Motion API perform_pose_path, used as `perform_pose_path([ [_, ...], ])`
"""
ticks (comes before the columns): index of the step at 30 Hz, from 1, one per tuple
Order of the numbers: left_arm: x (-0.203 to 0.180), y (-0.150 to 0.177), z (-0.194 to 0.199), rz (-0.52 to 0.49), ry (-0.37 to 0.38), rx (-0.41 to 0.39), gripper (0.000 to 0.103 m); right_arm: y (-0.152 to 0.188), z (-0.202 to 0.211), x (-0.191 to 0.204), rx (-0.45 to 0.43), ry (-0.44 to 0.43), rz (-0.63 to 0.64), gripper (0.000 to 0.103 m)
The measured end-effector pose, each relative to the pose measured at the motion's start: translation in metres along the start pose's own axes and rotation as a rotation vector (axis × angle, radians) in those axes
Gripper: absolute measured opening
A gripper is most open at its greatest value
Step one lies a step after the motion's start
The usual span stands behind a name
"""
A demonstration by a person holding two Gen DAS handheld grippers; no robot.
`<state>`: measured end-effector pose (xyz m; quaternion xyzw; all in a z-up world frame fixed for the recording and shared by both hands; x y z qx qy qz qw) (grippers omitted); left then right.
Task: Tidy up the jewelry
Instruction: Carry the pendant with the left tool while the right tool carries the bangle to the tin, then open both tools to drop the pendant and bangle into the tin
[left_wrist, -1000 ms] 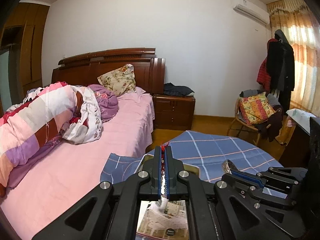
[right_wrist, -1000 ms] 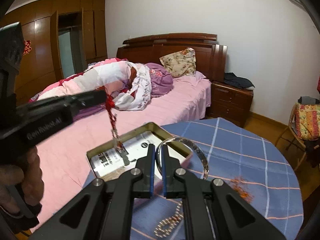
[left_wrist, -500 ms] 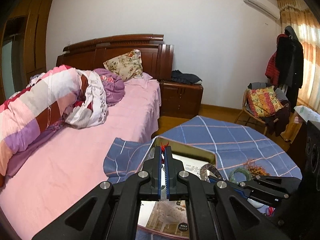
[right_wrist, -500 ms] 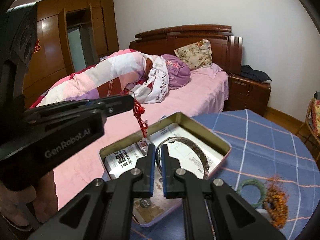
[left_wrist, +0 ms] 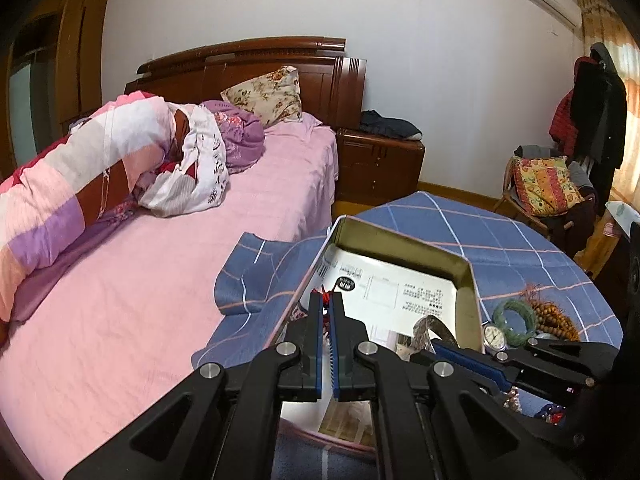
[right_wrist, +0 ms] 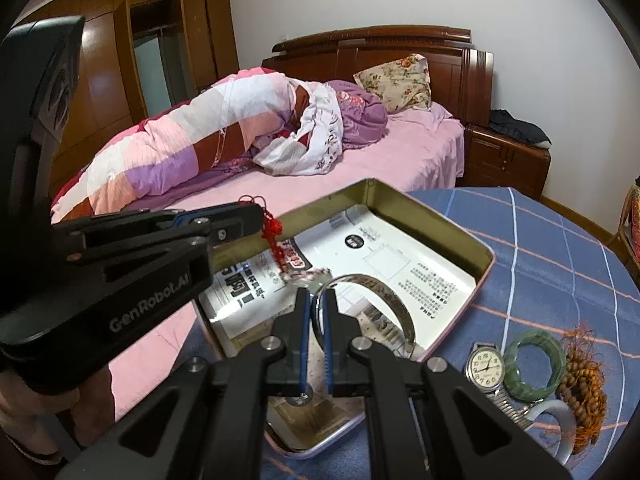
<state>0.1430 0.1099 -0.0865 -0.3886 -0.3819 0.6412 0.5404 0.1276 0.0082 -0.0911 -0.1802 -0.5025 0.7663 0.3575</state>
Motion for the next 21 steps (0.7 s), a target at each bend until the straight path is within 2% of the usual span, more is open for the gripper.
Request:
perform_pose_path([
  [14,-0.005,0.011,-0.007,-0.007,0.009,0.037,0.002,0.013,-0.01,0.002,0.037,0.002,0.021,0.009],
  [16,-0.005,0.013,-0.008,-0.007,0.012,0.049,0.002,0.013,-0.01,0.0,0.038,0.005,0.014,0.017],
  [20,-0.007,0.016,-0.008,-0.011,0.014,0.059,0.003,0.014,-0.009,-0.002,0.039,0.007,0.015,0.022],
  [21,-0.007,0.017,-0.009,-0.009,0.014,0.064,0.003,0.014,-0.008,-0.001,0.04,0.007,0.016,0.03],
])
Point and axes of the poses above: each gripper's, at about its wrist camera, not at the fingertips, and z roughly against the way its jaws point, x to its left, y to its underside, the point moved 9 cm from there along -z, roughly the way its jaws point, and after that the axes turned 12 degrees about -x, right-handed, at the moved point
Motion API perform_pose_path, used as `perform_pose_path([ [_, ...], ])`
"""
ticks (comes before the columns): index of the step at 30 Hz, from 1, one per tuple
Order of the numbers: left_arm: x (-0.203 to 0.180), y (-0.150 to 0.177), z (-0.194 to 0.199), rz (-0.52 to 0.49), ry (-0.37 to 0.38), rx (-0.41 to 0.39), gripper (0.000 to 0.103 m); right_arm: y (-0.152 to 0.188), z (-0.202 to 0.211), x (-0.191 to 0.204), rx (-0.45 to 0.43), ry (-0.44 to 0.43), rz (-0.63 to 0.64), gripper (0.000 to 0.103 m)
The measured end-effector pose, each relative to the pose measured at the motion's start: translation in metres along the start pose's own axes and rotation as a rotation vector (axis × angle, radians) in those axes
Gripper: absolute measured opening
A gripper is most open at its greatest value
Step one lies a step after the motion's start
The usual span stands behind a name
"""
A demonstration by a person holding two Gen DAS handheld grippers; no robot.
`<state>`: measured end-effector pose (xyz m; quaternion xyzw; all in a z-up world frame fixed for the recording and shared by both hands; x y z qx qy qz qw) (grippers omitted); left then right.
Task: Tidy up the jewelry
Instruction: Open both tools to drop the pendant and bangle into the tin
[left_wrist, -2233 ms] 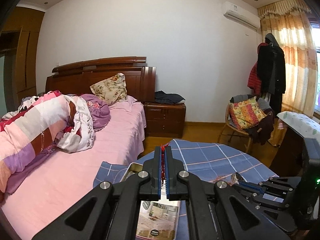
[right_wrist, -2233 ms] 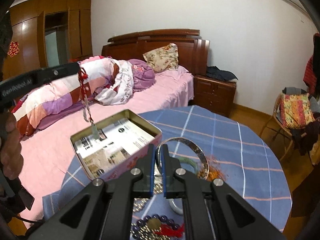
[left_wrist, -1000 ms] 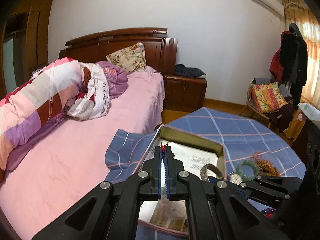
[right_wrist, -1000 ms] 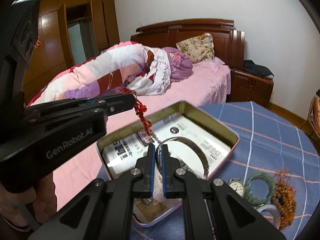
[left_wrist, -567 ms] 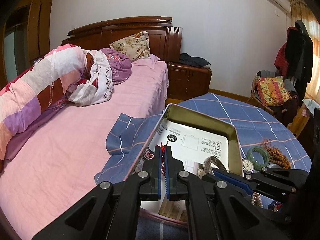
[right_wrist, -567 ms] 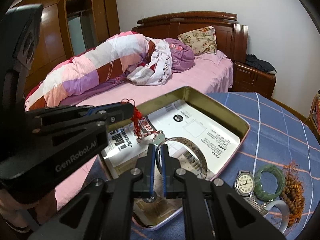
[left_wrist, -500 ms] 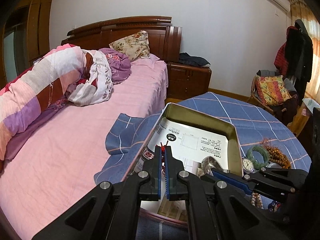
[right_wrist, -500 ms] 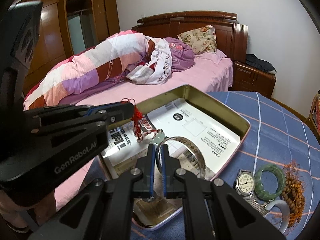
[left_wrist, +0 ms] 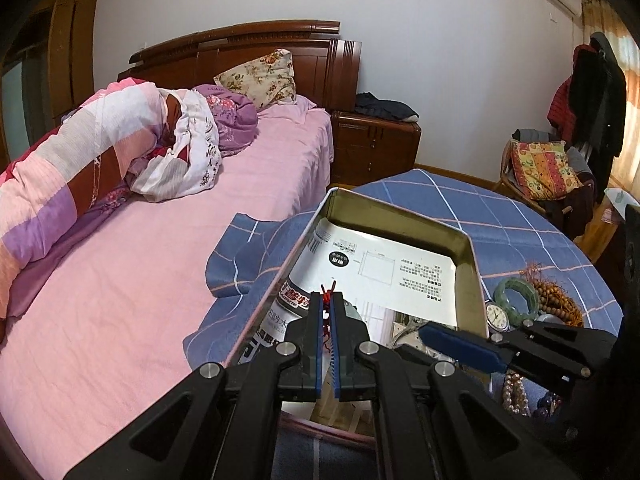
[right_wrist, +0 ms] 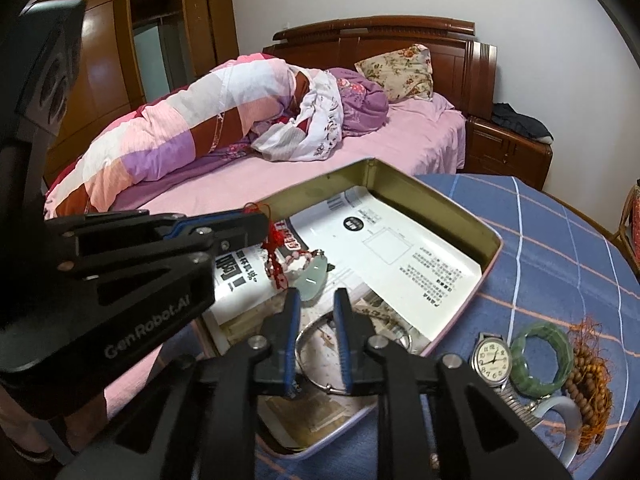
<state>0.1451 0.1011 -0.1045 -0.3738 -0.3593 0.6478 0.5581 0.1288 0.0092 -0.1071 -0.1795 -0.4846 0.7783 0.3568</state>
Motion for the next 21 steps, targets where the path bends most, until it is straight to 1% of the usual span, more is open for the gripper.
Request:
perform_pose_path([
  [1,0.0,0.001,0.0,0.003,0.001,0.004,0.003,0.0,0.0,0.0,-0.001,-0.002,-0.001,0.04],
  [3,0.0,0.002,-0.001,0.003,-0.004,0.014,0.005,-0.002,0.003,-0.001,-0.012,0.004,-0.001,0.048],
  [4,0.001,0.002,-0.001,0.002,-0.011,0.018,0.007,-0.002,0.004,-0.001,-0.015,0.005,0.001,0.048],
  [5,0.002,0.003,0.0,0.001,-0.015,0.017,0.015,-0.002,0.005,-0.002,-0.014,0.007,0.002,0.048],
  [6,0.003,0.002,0.001,0.004,-0.02,0.014,0.033,-0.003,0.005,-0.002,-0.015,0.01,0.002,0.049],
  [7,0.004,0.001,0.003,0.008,-0.03,0.005,0.045,-0.003,0.006,-0.004,-0.016,0.014,0.001,0.051],
  [8,0.005,0.0,0.005,0.012,-0.028,-0.007,0.063,-0.003,0.007,-0.005,-0.016,0.02,0.001,0.052],
  [9,0.006,-0.003,0.009,0.016,-0.034,-0.028,0.071,-0.003,0.008,-0.007,-0.017,0.024,0.0,0.053],
  [11,0.004,-0.008,0.014,0.005,-0.039,-0.051,0.072,-0.003,0.011,-0.011,-0.021,0.03,-0.004,0.056],
  [14,0.005,-0.01,0.015,0.005,-0.044,-0.051,0.072,-0.003,0.013,-0.015,-0.019,0.04,-0.01,0.056],
  [16,0.007,-0.012,0.016,-0.001,-0.063,-0.057,0.072,-0.003,0.014,-0.018,-0.015,0.052,-0.005,0.057],
  [21,0.011,-0.01,0.014,-0.001,-0.083,-0.046,0.072,0.0,0.019,-0.02,-0.02,0.065,0.006,0.063],
])
Point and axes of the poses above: each gripper's, at about its wrist camera, not at the fingertips, and z roughly against the way its jaws point, x to its left, y to its underside, the point moved 9 cm from there along -z, roughly the way its jaws point, and after that the axes turned 12 degrees about -x, right-handed, at the moved point
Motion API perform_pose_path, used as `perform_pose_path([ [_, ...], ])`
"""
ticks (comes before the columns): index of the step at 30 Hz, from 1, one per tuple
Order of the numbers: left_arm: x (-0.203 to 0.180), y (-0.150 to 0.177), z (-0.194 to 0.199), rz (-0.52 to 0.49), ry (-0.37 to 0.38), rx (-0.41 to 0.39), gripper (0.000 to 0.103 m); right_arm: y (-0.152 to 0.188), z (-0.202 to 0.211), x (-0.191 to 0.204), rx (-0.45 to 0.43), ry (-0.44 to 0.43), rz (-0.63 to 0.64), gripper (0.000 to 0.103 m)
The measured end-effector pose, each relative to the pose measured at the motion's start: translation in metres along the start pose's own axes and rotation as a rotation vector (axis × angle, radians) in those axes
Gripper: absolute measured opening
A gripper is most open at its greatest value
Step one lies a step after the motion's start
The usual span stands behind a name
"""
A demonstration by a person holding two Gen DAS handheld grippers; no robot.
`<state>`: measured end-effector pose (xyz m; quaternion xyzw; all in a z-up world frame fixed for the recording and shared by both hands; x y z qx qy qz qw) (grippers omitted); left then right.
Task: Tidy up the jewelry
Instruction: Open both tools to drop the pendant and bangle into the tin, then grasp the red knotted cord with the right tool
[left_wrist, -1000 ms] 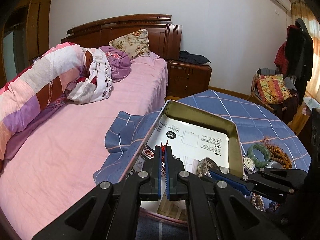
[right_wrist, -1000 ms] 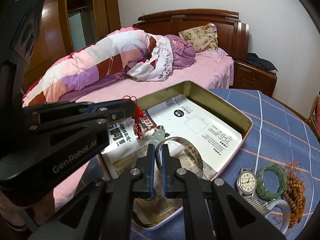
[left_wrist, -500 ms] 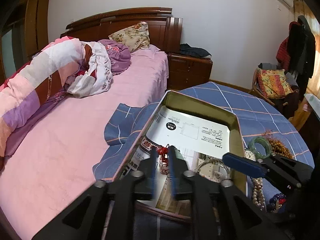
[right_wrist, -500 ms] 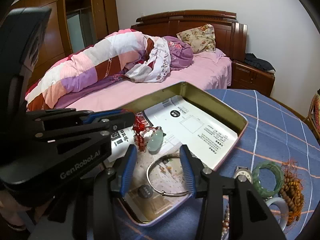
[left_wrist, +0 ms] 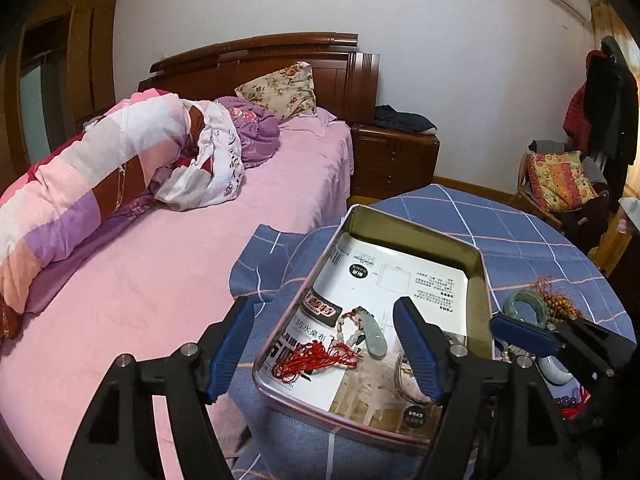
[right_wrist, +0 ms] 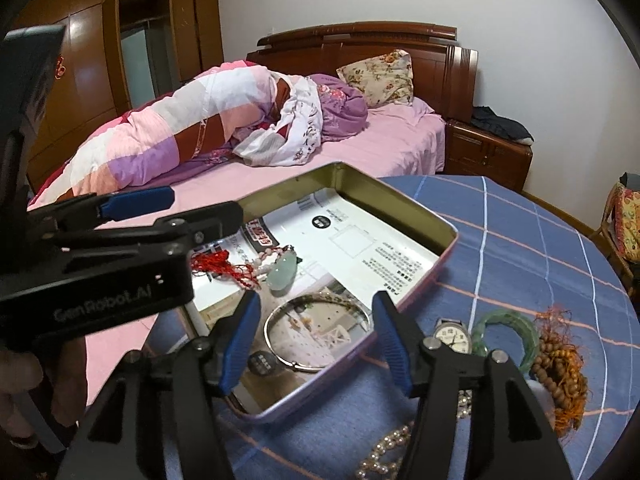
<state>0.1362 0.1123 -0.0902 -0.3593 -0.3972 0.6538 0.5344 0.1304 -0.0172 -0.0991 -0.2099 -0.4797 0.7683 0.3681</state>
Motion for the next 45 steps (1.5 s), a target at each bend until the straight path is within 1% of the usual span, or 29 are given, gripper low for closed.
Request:
perform_pose_path([
  [7,-0.003,0.003,0.002,-0.012,-0.008,0.005,0.072,0.005,0.007,-0.007,0.006,0.016,0.007,0.064],
  [10,-0.005,0.005,0.005,-0.033,-0.031,0.001,0.072,0.01,0.016,-0.015,0.012,0.03,0.005,0.068],
  [13,-0.01,0.011,0.014,-0.057,-0.041,-0.003,0.072,0.018,0.03,-0.028,0.031,0.061,0.004,0.068],
  [15,-0.016,0.016,0.019,-0.056,-0.024,0.005,0.072,0.028,0.048,-0.048,0.037,0.103,-0.017,0.068],
  [18,-0.027,0.024,0.027,-0.055,0.008,0.011,0.072,0.048,0.078,-0.084,0.044,0.174,-0.087,0.068],
  [19,-0.035,0.027,0.031,-0.061,0.028,0.008,0.072,0.053,0.087,-0.094,0.047,0.198,-0.102,0.068],
  [22,-0.054,0.028,0.041,-0.097,0.056,-0.011,0.072,0.072,0.119,-0.129,0.062,0.291,-0.15,0.068],
  [24,-0.068,0.028,0.047,-0.111,0.079,-0.02,0.072,0.08,0.132,-0.144,0.072,0.321,-0.189,0.068],
  [27,-0.088,0.03,0.054,-0.13,0.122,-0.02,0.072,0.089,0.143,-0.155,0.089,0.33,-0.246,0.068],
  [30,-0.102,0.036,0.056,-0.159,0.136,-0.008,0.072,0.094,0.141,-0.153,0.106,0.329,-0.253,0.067],
  [33,-0.111,0.041,0.057,-0.186,0.14,-0.002,0.072,0.096,0.134,-0.139,0.122,0.268,-0.258,0.057],
  [35,-0.115,0.044,0.057,-0.188,0.146,0.005,0.072,0.095,0.131,-0.131,0.121,0.232,-0.255,0.056],
  [38,-0.115,0.047,0.056,-0.192,0.142,0.015,0.072,0.093,0.128,-0.121,0.119,0.2,-0.247,0.052],
  [43,-0.115,0.049,0.056,-0.187,0.15,0.017,0.072,0.096,0.121,-0.109,0.134,0.167,-0.244,0.05],
  [45,-0.116,0.051,0.056,-0.182,0.156,0.023,0.072,0.097,0.116,-0.104,0.146,0.16,-0.233,0.048],
])
Point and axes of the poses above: each gripper's, at about its wrist camera, not at the fingertips, and z roughly against the way its jaws point, x to its left, y to its underside, the point moved 9 cm from there along -z, roughly the way its jaws point, and after that the axes turned 12 degrees about -x, right-handed, at the moved point
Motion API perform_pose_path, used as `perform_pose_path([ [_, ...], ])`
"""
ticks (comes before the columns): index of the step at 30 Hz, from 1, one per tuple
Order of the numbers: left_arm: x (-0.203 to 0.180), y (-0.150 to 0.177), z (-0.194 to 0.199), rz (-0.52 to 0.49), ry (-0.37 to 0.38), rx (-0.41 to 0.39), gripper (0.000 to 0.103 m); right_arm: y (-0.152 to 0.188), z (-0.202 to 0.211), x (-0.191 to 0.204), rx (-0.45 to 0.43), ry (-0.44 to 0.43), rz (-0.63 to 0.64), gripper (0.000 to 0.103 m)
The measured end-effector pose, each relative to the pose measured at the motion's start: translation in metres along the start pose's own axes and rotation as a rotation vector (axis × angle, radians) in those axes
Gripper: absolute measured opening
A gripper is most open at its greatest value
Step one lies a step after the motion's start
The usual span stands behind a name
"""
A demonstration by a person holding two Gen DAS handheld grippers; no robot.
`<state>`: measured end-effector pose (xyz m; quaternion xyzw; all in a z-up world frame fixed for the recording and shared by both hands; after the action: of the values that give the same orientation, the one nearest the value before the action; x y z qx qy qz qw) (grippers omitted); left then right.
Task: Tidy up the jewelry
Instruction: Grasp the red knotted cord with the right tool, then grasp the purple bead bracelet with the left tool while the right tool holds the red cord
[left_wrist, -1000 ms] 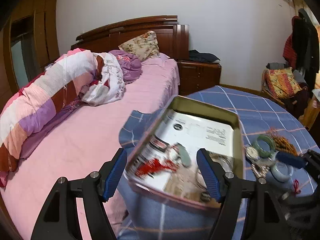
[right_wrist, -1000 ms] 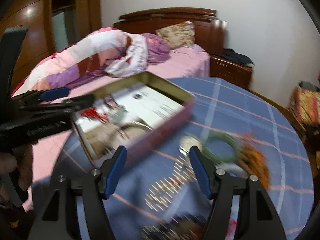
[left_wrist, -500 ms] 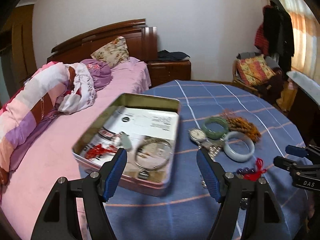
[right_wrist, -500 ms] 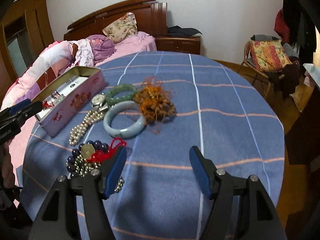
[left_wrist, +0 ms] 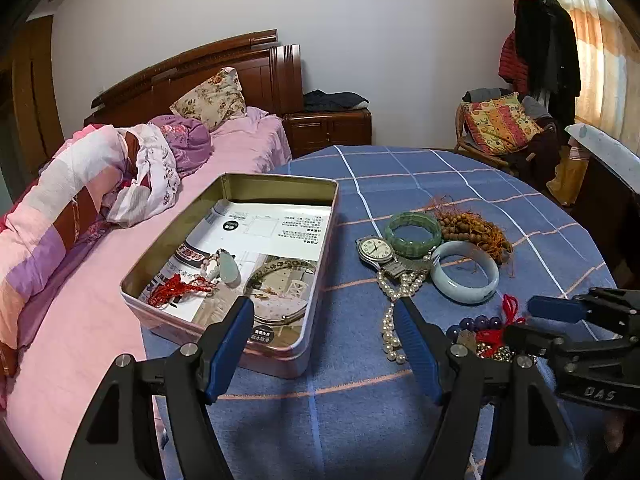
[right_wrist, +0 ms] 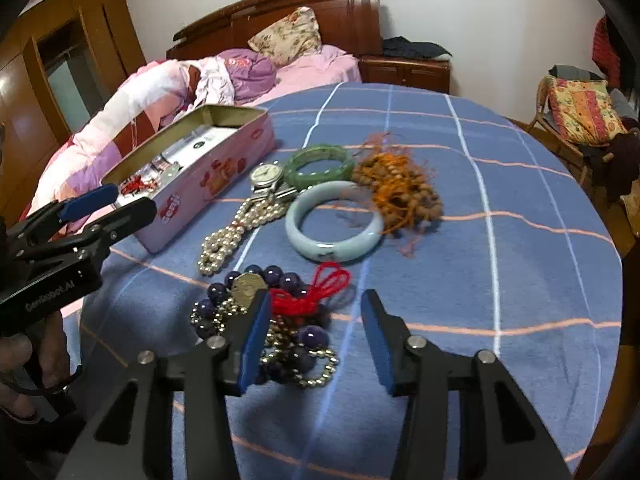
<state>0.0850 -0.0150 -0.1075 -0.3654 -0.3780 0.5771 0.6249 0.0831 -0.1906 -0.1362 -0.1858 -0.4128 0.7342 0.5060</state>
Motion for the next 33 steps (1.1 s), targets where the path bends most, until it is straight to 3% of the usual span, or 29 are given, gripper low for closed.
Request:
perform_pose_path([
  [2,-0.002,0.001,-0.001,-0.007,0.002,0.003,0.072,0.0,-0.007,0.006,0.015,-0.012,0.015,0.046],
  [4,-0.002,0.002,0.0,-0.013,0.002,0.002,0.072,0.002,-0.013,0.006,0.028,-0.003,0.013,0.02],
  [6,-0.004,0.003,0.001,-0.017,0.003,0.002,0.072,0.0,-0.011,0.006,0.009,0.003,0.021,0.009],
  [13,-0.018,0.001,0.007,-0.025,0.034,-0.009,0.072,-0.026,0.022,0.001,-0.142,-0.007,-0.021,0.008],
  [17,-0.037,0.001,0.011,-0.059,0.074,-0.015,0.072,-0.04,0.035,-0.012,-0.213,0.035,-0.047,0.008],
  [25,-0.07,0.017,-0.003,-0.106,0.167,0.074,0.072,-0.034,0.033,-0.039,-0.205,0.093,-0.095,0.008],
  [30,-0.083,0.035,-0.016,-0.102,0.224,0.184,0.035,-0.03,0.03,-0.037,-0.196,0.084,-0.094,0.008],
  [33,-0.087,0.04,-0.018,-0.096,0.239,0.205,0.028,-0.03,0.03,-0.037,-0.196,0.083,-0.092,0.008],
])
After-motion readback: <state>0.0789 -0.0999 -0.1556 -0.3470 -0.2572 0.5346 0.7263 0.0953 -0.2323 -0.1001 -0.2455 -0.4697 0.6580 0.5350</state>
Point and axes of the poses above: each gripper's, at about its wrist camera, not at the fingertips, and z roughly against the way its jaws point, x to its left, y to its underside, the point moved 9 cm from there along -z, roughly the way its jaws point, and after that the axes turned 12 degrees about -x, right-handed, at the moved point
